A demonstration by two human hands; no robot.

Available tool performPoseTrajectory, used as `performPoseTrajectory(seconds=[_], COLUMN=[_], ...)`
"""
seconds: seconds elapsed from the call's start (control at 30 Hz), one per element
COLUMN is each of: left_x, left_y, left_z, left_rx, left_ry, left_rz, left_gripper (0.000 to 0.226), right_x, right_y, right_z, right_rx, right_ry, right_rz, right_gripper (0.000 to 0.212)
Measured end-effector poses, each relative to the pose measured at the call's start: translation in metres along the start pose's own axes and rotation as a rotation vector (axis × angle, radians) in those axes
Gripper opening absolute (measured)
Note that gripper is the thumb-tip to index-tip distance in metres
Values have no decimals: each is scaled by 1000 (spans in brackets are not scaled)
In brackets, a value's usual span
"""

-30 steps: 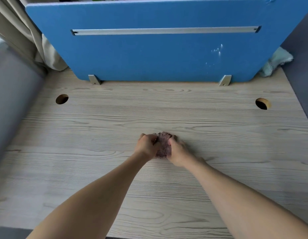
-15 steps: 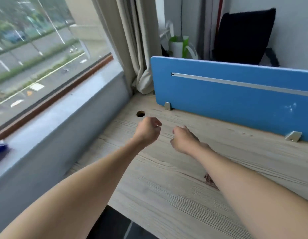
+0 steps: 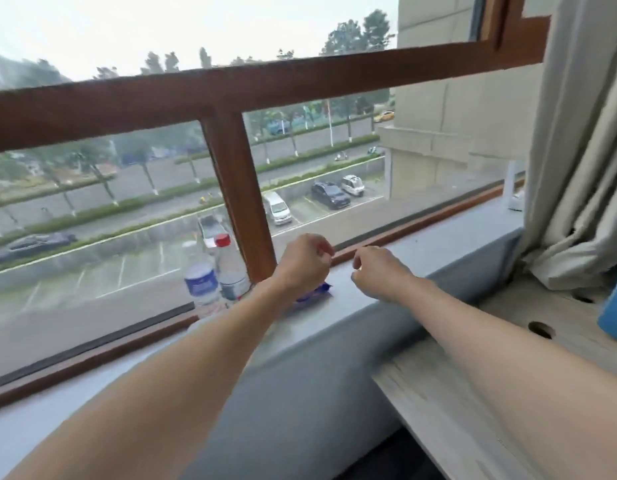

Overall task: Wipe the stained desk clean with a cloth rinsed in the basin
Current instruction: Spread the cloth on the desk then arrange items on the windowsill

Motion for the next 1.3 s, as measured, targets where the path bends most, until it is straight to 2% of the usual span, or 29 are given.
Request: performPoseTrajectory(seconds=[0.2,0.27,0.37,0.43,0.5,0.63,0.7,0.83,1.07,1.3], left_x=[16,22,26,22,13,-12,-23,-35,-26,-35], left_y=[-112,-138,-159,-163,-161,-154,-151,-141,-155,-203], left_z=[-96,-132,-177,-198,-214,-235,-242,-251,-237,-157], left_rx=[-14,-32,-65,-59,-68,-86,-75,-44,-44,-110], left_ry=[-137,-222,-339,-390,-408,-385,-400,-396,-279,-83], left_rz=[199,249,290,282,237,183,152,105,262,396], left_gripper=[25,26,34,42,50,62,58,37,24,25], right_x=[-52,-67,-86,-100,-114,-133,-138,-141,-127,-100], right_y=[33,47,62,69,75,80,83,87,71,-4], right_z=[-144,-180,-214,-226,-233,-237,-236,-235,-240,-241], right_rx=[1,-20,-59,-34,21,79,105,73,-3,-42], right_ry=[-201,-270,-322,-324,-310,-265,-255,-261,-292,-298], right_rz=[-79,-91,-87,-96,-120,-119,-140,-122,18,182], right_gripper=[16,28,61,69,67,39,30,23,29,34])
Point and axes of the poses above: each hand's wrist, its own x-axis away from the middle knuckle, its own y-axis out of the palm, z = x × y, the point moved 6 cm from there along -x, towards the middle knuckle, and after that the axes turned 7 degrees about -z, right-handed, at the moved point
